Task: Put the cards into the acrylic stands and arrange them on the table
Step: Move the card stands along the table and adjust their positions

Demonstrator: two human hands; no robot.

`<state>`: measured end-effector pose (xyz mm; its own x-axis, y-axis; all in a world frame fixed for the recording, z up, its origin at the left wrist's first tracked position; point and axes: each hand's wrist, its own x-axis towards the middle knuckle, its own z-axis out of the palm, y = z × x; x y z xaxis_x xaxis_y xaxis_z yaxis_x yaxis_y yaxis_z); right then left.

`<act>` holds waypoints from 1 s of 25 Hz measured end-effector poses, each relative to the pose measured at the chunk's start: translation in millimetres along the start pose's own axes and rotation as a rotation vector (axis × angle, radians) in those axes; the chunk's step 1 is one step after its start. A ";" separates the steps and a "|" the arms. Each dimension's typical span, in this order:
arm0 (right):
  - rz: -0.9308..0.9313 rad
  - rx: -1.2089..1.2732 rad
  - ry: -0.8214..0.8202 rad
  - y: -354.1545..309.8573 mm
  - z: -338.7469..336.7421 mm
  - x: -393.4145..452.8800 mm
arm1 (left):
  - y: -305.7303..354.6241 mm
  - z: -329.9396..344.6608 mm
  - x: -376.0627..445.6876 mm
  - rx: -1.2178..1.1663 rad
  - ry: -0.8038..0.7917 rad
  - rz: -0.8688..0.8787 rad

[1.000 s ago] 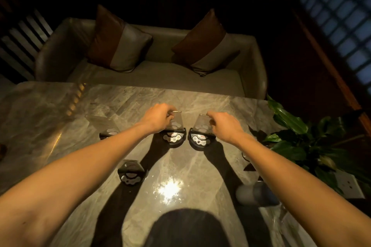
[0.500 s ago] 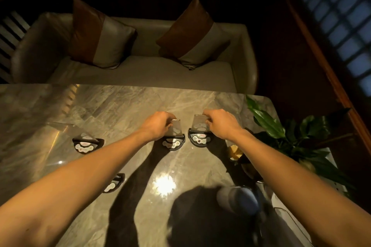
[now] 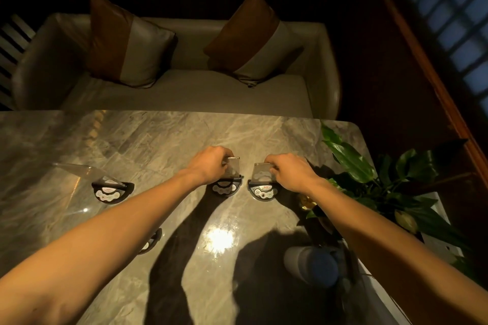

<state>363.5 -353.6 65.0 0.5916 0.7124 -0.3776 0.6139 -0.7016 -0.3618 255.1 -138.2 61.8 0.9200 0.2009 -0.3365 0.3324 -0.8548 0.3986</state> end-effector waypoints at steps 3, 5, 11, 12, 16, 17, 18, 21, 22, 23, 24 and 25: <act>-0.010 0.012 -0.005 -2.2 -4.2 -1.9 | -0.5 2.8 -1.5 -0.010 0.025 0.012; -0.010 0.009 0.002 -3.5 -13.1 -1.8 | 4.0 -0.6 1.1 -0.016 0.012 0.041; -0.032 -0.080 0.063 5.6 -83.0 9.3 | 46.4 -44.2 37.8 -0.061 0.105 0.112; -0.031 -0.077 0.083 10.1 -98.9 11.6 | 55.6 -53.6 47.4 -0.079 0.119 0.112; -0.048 -0.102 0.137 36.5 -158.4 24.3 | 92.5 -80.9 86.6 -0.092 0.149 0.126; -0.043 -0.103 0.153 46.4 -171.0 26.8 | 101.7 -84.1 97.8 -0.097 0.157 0.135; -0.031 -0.090 0.173 58.1 -182.6 28.6 | 111.0 -85.5 109.4 -0.104 0.161 0.143; 0.020 -0.038 0.225 105.9 -203.4 33.3 | 140.7 -80.2 143.5 -0.107 0.142 0.152; 0.036 -0.024 0.230 122.6 -205.2 34.3 | 149.7 -75.8 154.6 -0.103 0.140 0.151; 0.057 -0.012 0.233 139.0 -204.8 35.4 | 158.0 -70.3 165.3 -0.102 0.141 0.146; 0.080 -0.007 0.242 156.0 -203.6 37.2 | 166.1 -63.5 177.8 -0.106 0.138 0.137; 0.103 -0.008 0.249 172.0 -200.9 39.3 | 172.9 -56.3 188.9 -0.108 0.132 0.132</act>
<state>597.3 -442.7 159.1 0.7608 0.6206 -0.1899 0.5475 -0.7709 -0.3255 498.0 -221.1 115.2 0.9739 0.1574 -0.1638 0.2210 -0.8229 0.5234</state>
